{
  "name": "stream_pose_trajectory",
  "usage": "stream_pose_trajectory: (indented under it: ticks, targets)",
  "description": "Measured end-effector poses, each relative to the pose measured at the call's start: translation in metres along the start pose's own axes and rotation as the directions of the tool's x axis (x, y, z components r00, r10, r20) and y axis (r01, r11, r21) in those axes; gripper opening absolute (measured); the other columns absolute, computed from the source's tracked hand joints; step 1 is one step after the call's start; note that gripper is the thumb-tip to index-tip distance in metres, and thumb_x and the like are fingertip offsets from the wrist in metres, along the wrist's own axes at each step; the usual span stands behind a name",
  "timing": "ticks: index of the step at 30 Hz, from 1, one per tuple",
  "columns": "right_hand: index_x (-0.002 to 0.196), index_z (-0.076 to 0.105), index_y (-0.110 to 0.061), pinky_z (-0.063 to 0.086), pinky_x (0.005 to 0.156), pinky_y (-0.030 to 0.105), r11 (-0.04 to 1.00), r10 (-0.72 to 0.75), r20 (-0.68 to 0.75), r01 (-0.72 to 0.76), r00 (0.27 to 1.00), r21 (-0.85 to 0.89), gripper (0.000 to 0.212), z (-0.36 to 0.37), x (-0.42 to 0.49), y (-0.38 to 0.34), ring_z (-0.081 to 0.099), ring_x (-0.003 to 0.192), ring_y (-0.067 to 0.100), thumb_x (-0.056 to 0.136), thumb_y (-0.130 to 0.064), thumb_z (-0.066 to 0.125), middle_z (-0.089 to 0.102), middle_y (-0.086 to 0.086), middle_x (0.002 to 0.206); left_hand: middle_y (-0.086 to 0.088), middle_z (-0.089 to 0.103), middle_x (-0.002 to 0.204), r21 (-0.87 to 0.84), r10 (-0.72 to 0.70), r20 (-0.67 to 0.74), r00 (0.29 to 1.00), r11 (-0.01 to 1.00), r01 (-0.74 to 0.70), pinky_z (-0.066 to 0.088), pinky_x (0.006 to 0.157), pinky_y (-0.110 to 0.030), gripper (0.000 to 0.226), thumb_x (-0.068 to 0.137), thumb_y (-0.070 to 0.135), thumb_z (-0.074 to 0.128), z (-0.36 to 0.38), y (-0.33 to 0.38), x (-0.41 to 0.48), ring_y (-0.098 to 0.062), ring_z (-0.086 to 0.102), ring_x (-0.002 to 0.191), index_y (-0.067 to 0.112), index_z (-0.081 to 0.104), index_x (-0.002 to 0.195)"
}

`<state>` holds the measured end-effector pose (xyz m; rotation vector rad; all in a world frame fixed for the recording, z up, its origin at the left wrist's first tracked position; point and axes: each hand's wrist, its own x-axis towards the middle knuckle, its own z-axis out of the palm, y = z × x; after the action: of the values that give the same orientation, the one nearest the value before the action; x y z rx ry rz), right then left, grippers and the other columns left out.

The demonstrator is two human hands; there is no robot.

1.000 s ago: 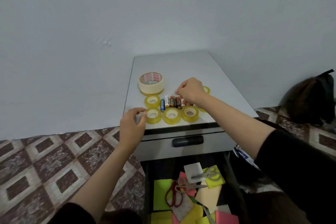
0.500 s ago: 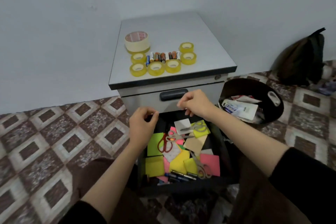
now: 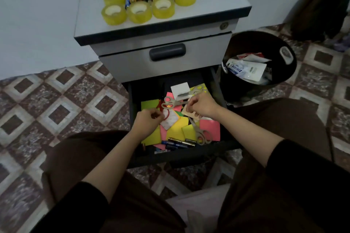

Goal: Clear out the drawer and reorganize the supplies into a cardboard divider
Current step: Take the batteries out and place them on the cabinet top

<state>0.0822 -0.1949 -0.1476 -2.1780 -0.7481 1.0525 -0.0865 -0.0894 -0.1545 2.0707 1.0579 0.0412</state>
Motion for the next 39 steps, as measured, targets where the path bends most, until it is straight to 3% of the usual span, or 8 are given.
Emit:
stream_pose_trajectory:
  ticks: [4,10,14,19,24,27,32,39]
  targets:
    - [0.086,0.067,0.016,0.044,0.059,0.033,0.994,0.069,0.042,-0.066,0.997,-0.087,0.018,0.010,0.021,0.018,0.056,0.068,0.026,0.078,0.003,0.057,0.066,0.031,0.095,-0.003,0.063,0.090,0.036,-0.046,0.054,0.997,0.998,0.044,0.039,0.073,-0.018,0.015,0.090,0.018,0.059,0.004,-0.010,0.012,-0.011,0.056,0.087,0.007,0.068,0.095]
    - [0.092,0.073,0.004,0.053,0.082,0.037,0.940,0.112,0.190,-0.043,0.975,-0.337,0.016,0.039,0.031,0.044,0.064,0.095,0.028,0.080,-0.003,0.065,0.069,0.020,0.100,-0.005,0.065,0.105,0.107,-0.099,0.212,0.972,0.991,0.077,0.041,0.082,-0.021,0.017,0.090,0.019,0.058,0.015,-0.026,0.025,-0.015,0.057,0.099,0.010,0.068,0.102]
    - [0.101,0.069,0.004,0.050,0.086,0.035,0.883,0.122,0.267,0.019,0.956,-0.469,0.021,0.059,0.027,0.055,0.060,0.103,0.031,0.084,-0.004,0.058,0.066,0.019,0.108,-0.006,0.065,0.111,0.158,-0.119,0.296,0.948,0.985,0.075,0.040,0.085,-0.020,0.018,0.090,0.017,0.059,0.026,-0.035,0.027,-0.018,0.057,0.106,0.009,0.068,0.104]
    - [0.089,0.063,0.003,0.039,0.061,0.028,0.805,0.164,0.353,0.081,0.921,-0.587,0.012,0.072,0.020,0.057,0.053,0.082,0.030,0.086,-0.002,0.052,0.053,0.020,0.080,-0.008,0.065,0.111,0.206,-0.124,0.377,0.918,0.977,0.048,0.038,0.076,-0.016,0.019,0.090,0.013,0.058,0.041,-0.041,0.025,-0.012,0.056,0.095,0.006,0.066,0.107]
    - [0.113,0.062,0.002,0.045,0.073,0.031,0.769,0.144,0.325,0.101,0.935,-0.631,0.029,0.060,0.027,0.065,0.058,0.095,0.032,0.087,-0.003,0.051,0.060,0.023,0.102,-0.009,0.063,0.114,0.242,-0.131,0.429,0.894,0.970,0.026,0.041,0.078,-0.020,0.022,0.090,0.016,0.060,0.055,-0.043,0.027,-0.018,0.057,0.101,0.007,0.065,0.109]
    - [0.112,0.065,-0.004,0.050,0.083,0.033,0.744,0.122,0.242,0.073,0.963,-0.664,0.029,0.044,0.036,0.072,0.058,0.105,0.031,0.087,-0.009,0.052,0.062,0.016,0.115,-0.008,0.064,0.113,0.237,-0.115,0.421,0.900,0.971,0.013,0.042,0.078,-0.022,0.021,0.090,0.016,0.059,0.059,-0.042,0.030,-0.018,0.058,0.099,0.008,0.065,0.109]
    - [0.112,0.062,-0.005,0.042,0.073,0.029,0.712,0.186,0.083,-0.076,0.979,-0.698,0.029,0.024,0.041,0.079,0.056,0.107,0.028,0.085,-0.016,0.061,0.057,0.013,0.116,-0.009,0.066,0.112,0.223,-0.078,0.400,0.913,0.975,-0.014,0.044,0.083,-0.026,0.022,0.089,0.014,0.060,0.063,-0.038,0.034,-0.021,0.059,0.101,0.006,0.066,0.108]
    - [0.115,0.057,0.000,0.046,0.074,0.030,0.671,0.263,0.144,-0.074,0.954,-0.737,0.027,0.017,0.033,0.081,0.059,0.104,0.029,0.089,-0.006,0.051,0.059,0.015,0.117,-0.009,0.066,0.109,0.211,-0.046,0.410,0.911,0.976,-0.045,0.043,0.077,-0.023,0.021,0.089,0.015,0.060,0.072,-0.031,0.036,-0.020,0.060,0.097,0.007,0.066,0.107]
